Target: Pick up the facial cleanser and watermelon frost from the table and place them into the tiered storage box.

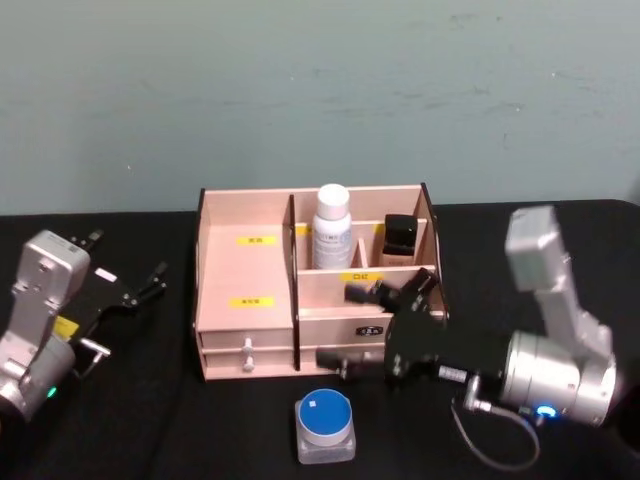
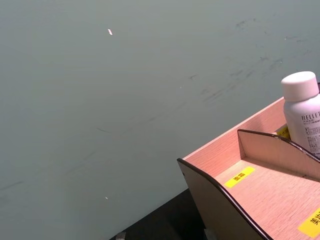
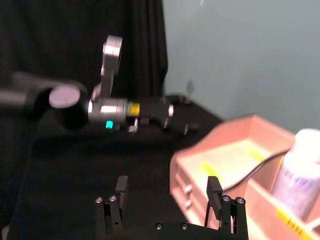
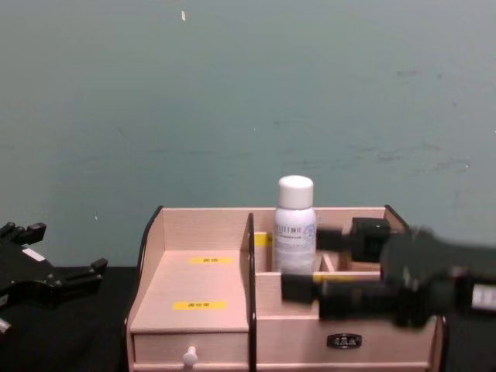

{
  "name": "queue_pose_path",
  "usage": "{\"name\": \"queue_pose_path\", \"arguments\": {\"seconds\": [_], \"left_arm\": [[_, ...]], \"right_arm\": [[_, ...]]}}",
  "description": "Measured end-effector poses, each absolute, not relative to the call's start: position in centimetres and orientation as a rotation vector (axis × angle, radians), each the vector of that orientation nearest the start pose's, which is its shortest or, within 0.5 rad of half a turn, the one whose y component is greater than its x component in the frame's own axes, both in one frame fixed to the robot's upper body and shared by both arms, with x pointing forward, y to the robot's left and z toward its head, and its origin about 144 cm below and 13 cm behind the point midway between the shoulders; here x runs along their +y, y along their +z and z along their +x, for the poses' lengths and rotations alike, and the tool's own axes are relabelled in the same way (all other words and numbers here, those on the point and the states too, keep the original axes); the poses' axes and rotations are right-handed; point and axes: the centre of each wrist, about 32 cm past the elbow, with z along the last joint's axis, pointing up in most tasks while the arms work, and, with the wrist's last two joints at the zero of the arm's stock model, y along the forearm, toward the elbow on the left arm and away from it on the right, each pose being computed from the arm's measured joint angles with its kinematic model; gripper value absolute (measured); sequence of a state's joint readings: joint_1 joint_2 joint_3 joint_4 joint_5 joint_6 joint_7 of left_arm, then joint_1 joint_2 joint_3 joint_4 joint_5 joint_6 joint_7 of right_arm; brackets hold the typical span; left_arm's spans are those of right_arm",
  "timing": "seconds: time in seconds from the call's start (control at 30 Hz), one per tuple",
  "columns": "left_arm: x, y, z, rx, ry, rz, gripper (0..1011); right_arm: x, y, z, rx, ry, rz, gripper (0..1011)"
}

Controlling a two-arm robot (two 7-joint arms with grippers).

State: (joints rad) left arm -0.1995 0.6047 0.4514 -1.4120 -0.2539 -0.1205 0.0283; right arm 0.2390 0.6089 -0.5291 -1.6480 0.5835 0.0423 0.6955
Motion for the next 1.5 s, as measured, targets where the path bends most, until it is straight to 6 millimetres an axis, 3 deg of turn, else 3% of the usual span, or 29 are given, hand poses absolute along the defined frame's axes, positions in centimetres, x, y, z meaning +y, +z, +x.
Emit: {"name": "queue_pose_path", "arguments": {"seconds": [0.5,1.5], "left_arm": [[31.0,114.0,48.9,-0.285,1.248,0.304,1010],[31.0,114.0,48.9,-0.285,1.248,0.304,1010]], "right_arm": [[-24.2,116.3,48.0,0.067,-0.334,-0.246,1000],[-23.8,114.1,49.2,0.080,-0.361,-0.305,1000]]}}
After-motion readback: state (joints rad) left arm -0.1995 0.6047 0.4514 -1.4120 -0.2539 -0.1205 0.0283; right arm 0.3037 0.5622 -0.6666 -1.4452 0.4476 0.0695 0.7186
